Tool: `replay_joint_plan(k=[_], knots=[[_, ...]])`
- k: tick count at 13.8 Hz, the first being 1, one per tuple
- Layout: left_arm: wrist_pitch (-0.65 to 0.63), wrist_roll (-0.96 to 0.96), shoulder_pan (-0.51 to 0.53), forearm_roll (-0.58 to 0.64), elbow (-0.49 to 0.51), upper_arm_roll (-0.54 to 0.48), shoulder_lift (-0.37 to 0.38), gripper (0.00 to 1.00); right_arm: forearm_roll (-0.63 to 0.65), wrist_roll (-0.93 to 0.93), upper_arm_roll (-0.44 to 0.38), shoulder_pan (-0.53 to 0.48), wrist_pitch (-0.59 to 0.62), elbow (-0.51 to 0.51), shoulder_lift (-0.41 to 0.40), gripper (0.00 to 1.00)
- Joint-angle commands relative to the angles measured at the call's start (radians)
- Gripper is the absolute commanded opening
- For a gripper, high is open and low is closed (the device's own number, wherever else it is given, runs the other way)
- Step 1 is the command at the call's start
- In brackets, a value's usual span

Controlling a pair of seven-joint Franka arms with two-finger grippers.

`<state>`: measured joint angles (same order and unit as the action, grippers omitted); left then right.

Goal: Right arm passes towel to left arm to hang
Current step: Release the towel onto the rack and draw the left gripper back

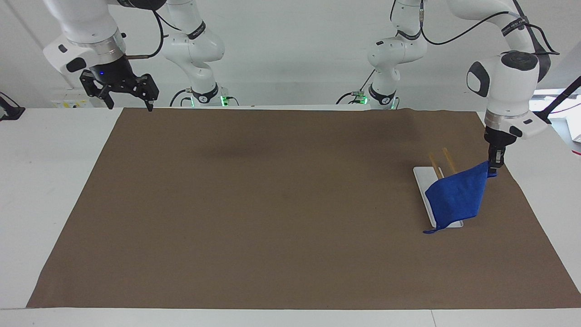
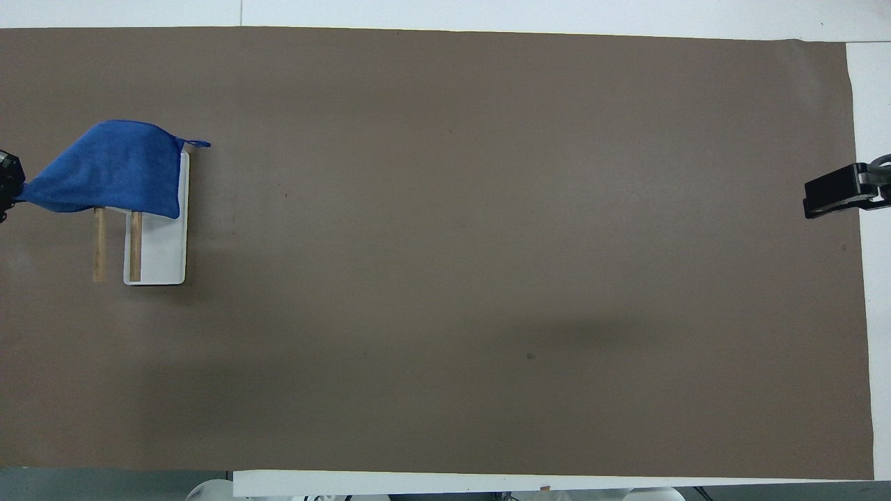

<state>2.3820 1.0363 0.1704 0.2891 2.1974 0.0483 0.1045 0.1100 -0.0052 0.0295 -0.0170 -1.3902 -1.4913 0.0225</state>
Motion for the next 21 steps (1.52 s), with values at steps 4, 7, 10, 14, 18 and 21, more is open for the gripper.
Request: replay_joint_plan(k=[4, 7, 10, 14, 18, 21], knots=[[-0.05, -0.062, 0.064, 0.004, 0.007, 0.005, 0.018, 1.0, -0.006, -0.019, 0.004, -0.009, -0.001, -0.021, 0.017, 1.0], [-0.113, -0.065, 0.019, 0.004, -0.019, 0.015, 0.029, 1.0, -0.006, -0.024, 0.004, -0.004, 0.011, -0.038, 0.025, 1.0], [-0.26, -0.065, -0.135, 0.001, -0.034, 0.016, 0.082, 1.0, -0.006, -0.024, 0.004, -0.006, 0.013, -0.038, 0.025, 1.0], [-0.574, -0.241, -0.281, -0.054, -0.215, 0.013, 0.072, 1.0, -0.006, -0.024, 0.004, -0.006, 0.011, -0.038, 0.025, 1.0], [-0.801, -0.534, -0.273, -0.168, -0.456, 0.012, -0.026, 1.0, -0.006, -0.024, 0.004, -0.006, 0.011, -0.038, 0.025, 1.0], [-0.93, -0.801, -0.253, -0.192, -0.6, 0.002, -0.095, 1.0, -0.006, -0.024, 0.004, -0.006, 0.011, -0.038, 0.025, 1.0]])
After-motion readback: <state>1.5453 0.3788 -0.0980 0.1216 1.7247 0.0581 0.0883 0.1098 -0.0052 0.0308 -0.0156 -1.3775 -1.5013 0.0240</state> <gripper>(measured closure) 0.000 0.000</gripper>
